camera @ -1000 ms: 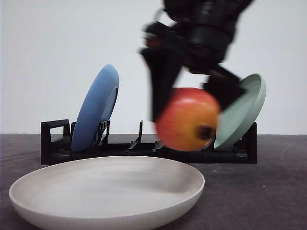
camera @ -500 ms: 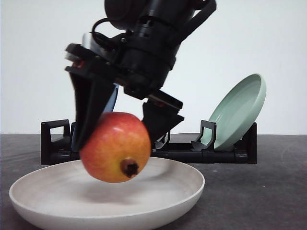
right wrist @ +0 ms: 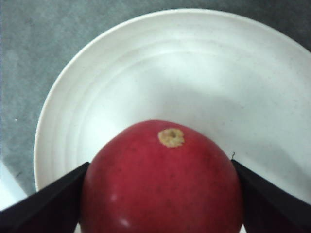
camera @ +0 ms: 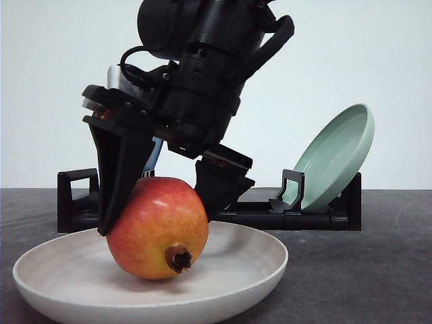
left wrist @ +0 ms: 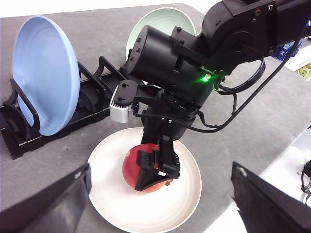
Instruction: Place pomegranate in white plate
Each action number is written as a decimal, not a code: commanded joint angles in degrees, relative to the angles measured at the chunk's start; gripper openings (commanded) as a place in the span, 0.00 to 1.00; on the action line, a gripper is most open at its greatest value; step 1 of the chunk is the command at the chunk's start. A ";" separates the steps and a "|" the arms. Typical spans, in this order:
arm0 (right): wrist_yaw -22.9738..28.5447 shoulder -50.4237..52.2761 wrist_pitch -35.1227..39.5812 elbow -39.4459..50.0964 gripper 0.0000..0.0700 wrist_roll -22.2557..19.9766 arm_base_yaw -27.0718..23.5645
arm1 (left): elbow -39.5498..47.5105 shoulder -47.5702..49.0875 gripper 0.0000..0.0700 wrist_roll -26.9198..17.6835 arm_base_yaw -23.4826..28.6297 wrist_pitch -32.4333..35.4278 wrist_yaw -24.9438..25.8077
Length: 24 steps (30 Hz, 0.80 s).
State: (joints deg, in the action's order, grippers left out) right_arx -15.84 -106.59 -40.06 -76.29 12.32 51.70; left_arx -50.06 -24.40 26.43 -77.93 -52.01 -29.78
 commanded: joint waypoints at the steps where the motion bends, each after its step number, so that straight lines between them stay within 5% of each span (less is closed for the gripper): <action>1: -0.22 -0.68 0.28 -1.05 0.83 0.51 0.69 | -0.26 -0.28 0.77 0.25 -0.87 0.70 -0.31; 4: -0.22 -0.68 0.47 -1.05 1.00 0.52 0.89 | -0.26 -0.28 0.77 0.27 -0.87 0.70 -0.31; 15: -0.30 7.05 -0.92 -1.24 1.00 0.42 -0.29 | -0.26 -0.28 0.77 1.58 -0.87 0.63 -0.30; 24: 2.36 29.39 -15.37 -1.25 1.00 -1.72 -4.29 | -0.26 -0.28 0.77 1.66 -0.87 0.63 -0.30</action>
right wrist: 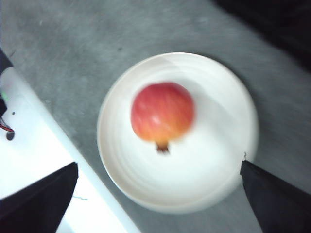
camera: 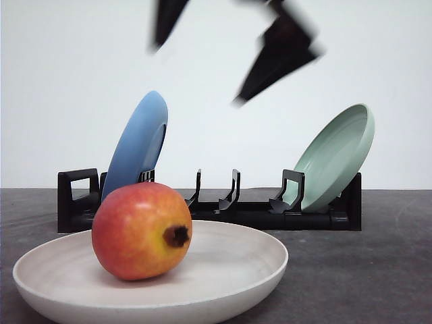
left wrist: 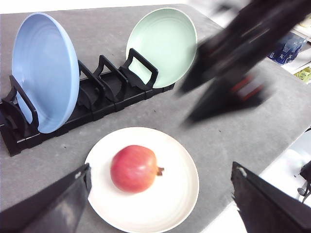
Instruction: Place pomegranate in white plate
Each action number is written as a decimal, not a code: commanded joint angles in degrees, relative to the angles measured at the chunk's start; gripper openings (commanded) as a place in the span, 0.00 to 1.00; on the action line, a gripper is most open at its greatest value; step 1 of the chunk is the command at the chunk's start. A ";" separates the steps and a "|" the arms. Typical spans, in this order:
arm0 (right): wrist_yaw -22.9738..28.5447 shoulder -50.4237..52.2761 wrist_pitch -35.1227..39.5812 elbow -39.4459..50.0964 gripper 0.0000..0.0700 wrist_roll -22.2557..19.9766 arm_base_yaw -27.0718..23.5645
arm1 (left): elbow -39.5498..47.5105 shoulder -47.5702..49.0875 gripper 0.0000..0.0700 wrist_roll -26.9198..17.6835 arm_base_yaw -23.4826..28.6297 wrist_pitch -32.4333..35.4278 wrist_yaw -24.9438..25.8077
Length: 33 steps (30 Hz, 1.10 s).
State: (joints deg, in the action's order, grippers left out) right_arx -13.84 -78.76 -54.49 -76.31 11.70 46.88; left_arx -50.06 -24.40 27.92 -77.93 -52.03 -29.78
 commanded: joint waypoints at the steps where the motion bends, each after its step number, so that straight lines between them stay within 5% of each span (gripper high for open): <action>1: 1.60 4.39 -2.79 -1.18 1.00 -1.37 0.40 | -0.26 -0.28 0.77 0.09 -0.87 0.66 -0.33; 6: 8.70 18.66 -8.21 1.37 1.00 -1.30 0.35 | -0.26 -0.28 0.77 0.02 -0.87 0.69 -0.37; 14: 18.48 41.94 -3.37 14.89 1.00 6.22 0.35 | -0.26 -0.28 0.77 0.02 -0.87 1.03 -0.37; 21: 18.79 58.35 4.88 24.94 1.00 6.26 0.35 | -0.26 -0.28 0.77 -0.63 -0.87 1.09 -0.89; 29: 18.81 60.87 5.69 25.49 1.00 5.70 0.35 | -0.27 -0.28 0.76 -0.90 -0.87 1.09 -1.30; 30: 18.81 60.82 5.65 25.49 0.92 5.69 0.35 | -0.28 -0.28 0.69 -0.91 -0.87 1.08 -1.31; 31: 18.77 60.78 5.52 25.49 0.65 5.68 0.35 | -0.27 -0.28 0.44 -0.93 -0.87 1.02 -1.30; 32: 18.66 60.76 5.25 25.49 0.26 5.63 0.35 | -0.28 -0.28 0.11 -1.09 -0.87 0.89 -1.29; 33: 18.50 60.76 4.95 25.49 0.05 5.38 0.35 | -0.28 -0.28 0.03 -1.40 -0.87 0.87 -1.32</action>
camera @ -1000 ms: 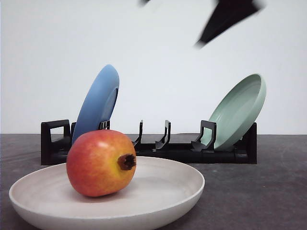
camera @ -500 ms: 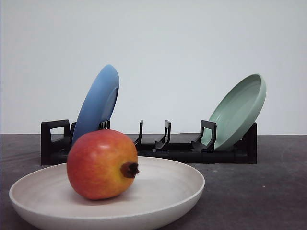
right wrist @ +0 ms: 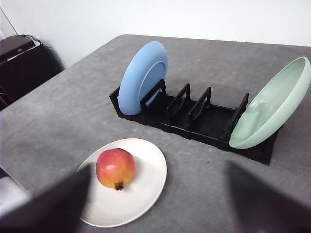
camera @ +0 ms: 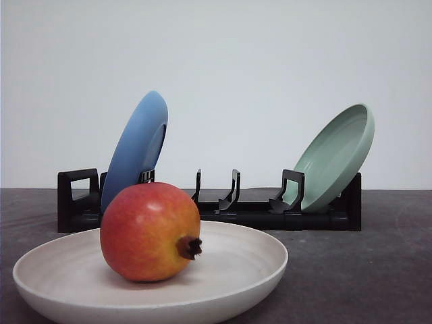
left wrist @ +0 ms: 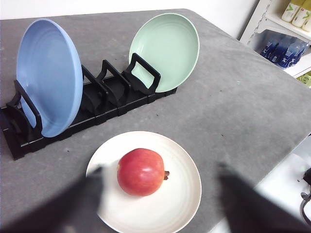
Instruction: Place pomegranate in white plate
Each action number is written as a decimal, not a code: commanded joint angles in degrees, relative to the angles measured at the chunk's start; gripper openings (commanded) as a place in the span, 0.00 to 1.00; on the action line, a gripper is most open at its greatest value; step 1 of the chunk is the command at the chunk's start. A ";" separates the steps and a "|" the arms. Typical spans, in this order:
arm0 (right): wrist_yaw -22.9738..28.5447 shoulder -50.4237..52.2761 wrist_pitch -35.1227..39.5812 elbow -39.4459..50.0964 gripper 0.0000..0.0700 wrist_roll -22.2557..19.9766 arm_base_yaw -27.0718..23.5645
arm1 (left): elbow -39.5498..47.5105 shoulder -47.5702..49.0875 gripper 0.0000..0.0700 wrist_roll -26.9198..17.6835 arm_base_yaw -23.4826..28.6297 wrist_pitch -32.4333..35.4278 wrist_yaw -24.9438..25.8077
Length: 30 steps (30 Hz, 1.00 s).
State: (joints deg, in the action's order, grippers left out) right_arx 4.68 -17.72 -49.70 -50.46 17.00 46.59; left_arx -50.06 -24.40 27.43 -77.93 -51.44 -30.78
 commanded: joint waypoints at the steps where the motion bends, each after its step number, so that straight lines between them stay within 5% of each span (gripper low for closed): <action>1: -0.10 -0.31 -0.08 -0.37 0.03 -0.06 0.63 | -0.27 -0.28 0.02 -1.28 -0.86 0.32 -0.35; 26: -0.08 -0.48 0.01 -0.44 0.01 -0.05 0.63 | 0.71 0.91 0.00 -1.40 -0.99 1.31 -0.51; 30: -0.08 -0.48 0.00 -0.46 0.01 -0.05 0.63 | 2.52 2.89 0.00 -1.43 2.56 2.05 -0.31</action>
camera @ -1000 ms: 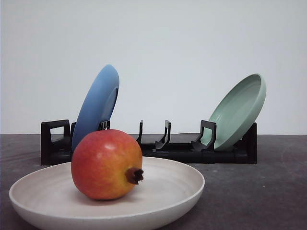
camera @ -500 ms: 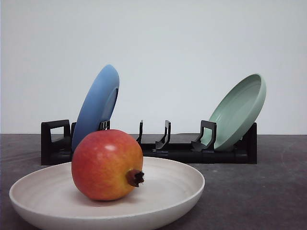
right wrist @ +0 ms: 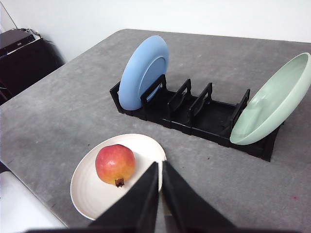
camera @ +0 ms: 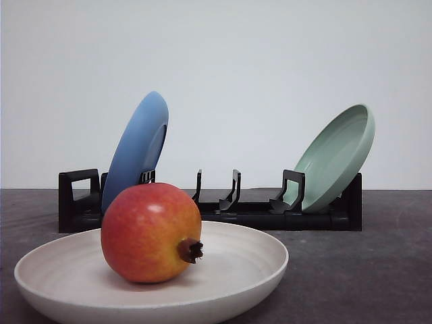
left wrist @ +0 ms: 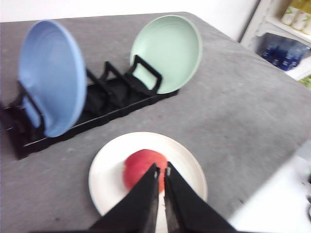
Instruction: Place pomegranate in white plate
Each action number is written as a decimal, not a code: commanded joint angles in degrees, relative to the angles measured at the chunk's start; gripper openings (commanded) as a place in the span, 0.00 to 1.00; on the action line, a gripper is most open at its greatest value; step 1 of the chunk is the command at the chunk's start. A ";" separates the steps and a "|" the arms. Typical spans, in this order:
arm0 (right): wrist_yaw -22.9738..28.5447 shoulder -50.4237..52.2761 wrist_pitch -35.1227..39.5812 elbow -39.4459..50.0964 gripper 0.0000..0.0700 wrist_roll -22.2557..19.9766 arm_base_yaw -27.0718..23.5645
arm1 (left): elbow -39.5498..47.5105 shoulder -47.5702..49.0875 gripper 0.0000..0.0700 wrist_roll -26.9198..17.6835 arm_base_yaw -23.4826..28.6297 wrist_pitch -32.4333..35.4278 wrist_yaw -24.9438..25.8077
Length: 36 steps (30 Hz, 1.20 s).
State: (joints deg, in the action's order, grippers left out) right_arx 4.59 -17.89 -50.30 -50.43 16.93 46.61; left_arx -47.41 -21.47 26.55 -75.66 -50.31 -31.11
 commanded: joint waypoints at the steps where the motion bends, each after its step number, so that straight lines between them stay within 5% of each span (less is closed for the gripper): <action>1: 0.01 -0.31 0.61 -0.48 0.01 0.04 0.61 | 0.68 0.15 0.00 -0.56 2.27 1.57 0.00; 7: 0.01 -0.31 0.61 -0.48 0.01 0.04 0.61 | 9.74 2.55 0.00 -11.78 21.55 11.41 -1.66; 12: 0.00 -0.31 0.61 -0.48 0.01 0.04 0.61 | 22.27 8.71 0.00 -23.73 38.47 26.06 4.34; 20: 0.01 -0.31 0.61 -0.48 0.01 0.04 0.61 | 38.14 18.71 0.00 -27.35 59.52 34.94 20.37; 27: 0.01 -0.31 0.61 -0.48 0.01 0.04 0.61 | 42.93 21.26 0.00 -27.56 68.22 35.39 25.71; 36: 0.01 -0.31 0.63 -0.48 0.01 0.04 0.61 | 46.20 21.30 0.00 -30.36 70.47 38.12 27.39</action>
State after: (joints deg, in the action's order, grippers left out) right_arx 4.60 -17.89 -50.30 -50.43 16.93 46.61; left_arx -2.07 -0.30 -1.97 -5.28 -12.57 -4.34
